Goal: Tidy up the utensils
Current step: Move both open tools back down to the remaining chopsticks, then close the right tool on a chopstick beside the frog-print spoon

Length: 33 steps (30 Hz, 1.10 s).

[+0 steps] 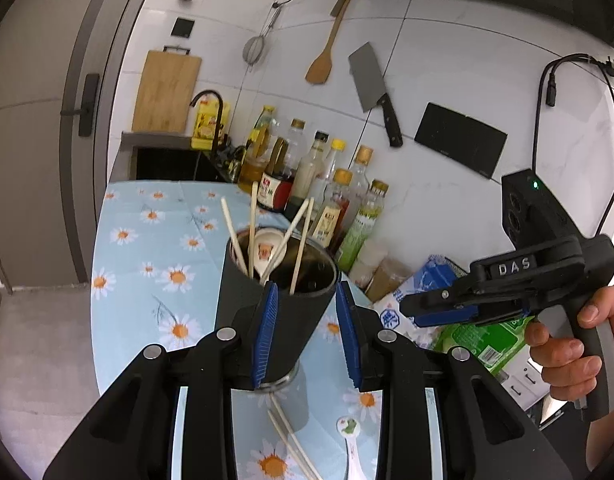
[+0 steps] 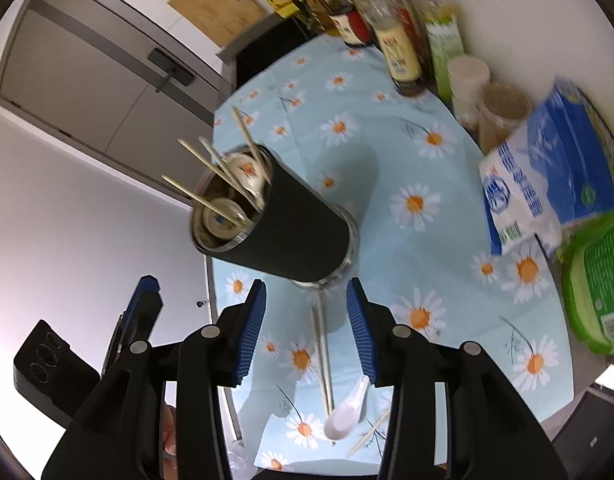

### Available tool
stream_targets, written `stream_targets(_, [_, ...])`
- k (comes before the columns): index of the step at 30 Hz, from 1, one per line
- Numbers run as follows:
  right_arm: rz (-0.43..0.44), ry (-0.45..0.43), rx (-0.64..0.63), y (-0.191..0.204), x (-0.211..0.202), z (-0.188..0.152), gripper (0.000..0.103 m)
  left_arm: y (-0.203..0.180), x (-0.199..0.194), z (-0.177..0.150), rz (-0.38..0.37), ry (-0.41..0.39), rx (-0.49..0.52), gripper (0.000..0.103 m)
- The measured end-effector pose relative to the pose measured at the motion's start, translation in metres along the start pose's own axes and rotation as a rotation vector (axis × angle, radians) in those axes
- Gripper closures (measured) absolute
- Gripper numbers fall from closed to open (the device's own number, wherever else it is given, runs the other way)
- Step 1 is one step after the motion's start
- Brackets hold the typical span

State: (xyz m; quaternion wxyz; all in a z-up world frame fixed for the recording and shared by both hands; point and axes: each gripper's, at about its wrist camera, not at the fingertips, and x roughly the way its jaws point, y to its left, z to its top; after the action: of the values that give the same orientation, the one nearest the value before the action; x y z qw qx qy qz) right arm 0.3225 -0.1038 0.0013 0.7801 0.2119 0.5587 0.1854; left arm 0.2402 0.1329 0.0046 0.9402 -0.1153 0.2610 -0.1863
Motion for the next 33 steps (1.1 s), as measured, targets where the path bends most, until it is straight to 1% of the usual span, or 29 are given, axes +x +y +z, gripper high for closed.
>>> stream_targets(3, [-0.015,0.038,0.027,-0.012,0.012,-0.009,0.06,0.002,0.001,-0.009,0.004,0.028,-0.014,0.074])
stream_targets(12, [-0.079,0.163,0.109,-0.041,0.039,-0.035,0.06,0.01,0.011,-0.043,0.007,0.149,-0.054,0.074])
stream_targets(17, [-0.151,0.199,0.168,-0.056,0.052,-0.047,0.06,0.014,0.016,-0.064,0.001,0.21,-0.085,0.074])
stream_targets(22, [-0.22,0.256,0.221,-0.071,0.07,-0.061,0.061,0.022,0.02,-0.083,-0.007,0.263,-0.121,0.074])
stream_targets(26, [-0.294,0.293,0.254,-0.081,0.084,-0.07,0.07,0.03,0.019,-0.091,-0.008,0.291,-0.141,0.074])
stream_targets(27, [-0.347,0.292,0.243,-0.081,0.088,-0.073,0.075,0.033,0.018,-0.093,-0.01,0.295,-0.147,0.074])
stream_targets(28, [-0.383,0.286,0.241,-0.081,0.089,-0.074,0.077,0.035,0.018,-0.094,-0.011,0.296,-0.151,0.074])
stream_targets(29, [-0.39,0.284,0.248,-0.081,0.091,-0.076,0.078,0.037,0.018,-0.095,-0.013,0.298,-0.158,0.074])
stream_targets(31, [-0.379,0.302,0.278,-0.082,0.096,-0.079,0.078,0.042,0.02,-0.098,-0.02,0.304,-0.178,0.074])
stream_targets(33, [-0.395,0.301,0.278,-0.08,0.099,-0.08,0.078,0.046,0.021,-0.1,-0.027,0.313,-0.195,0.074])
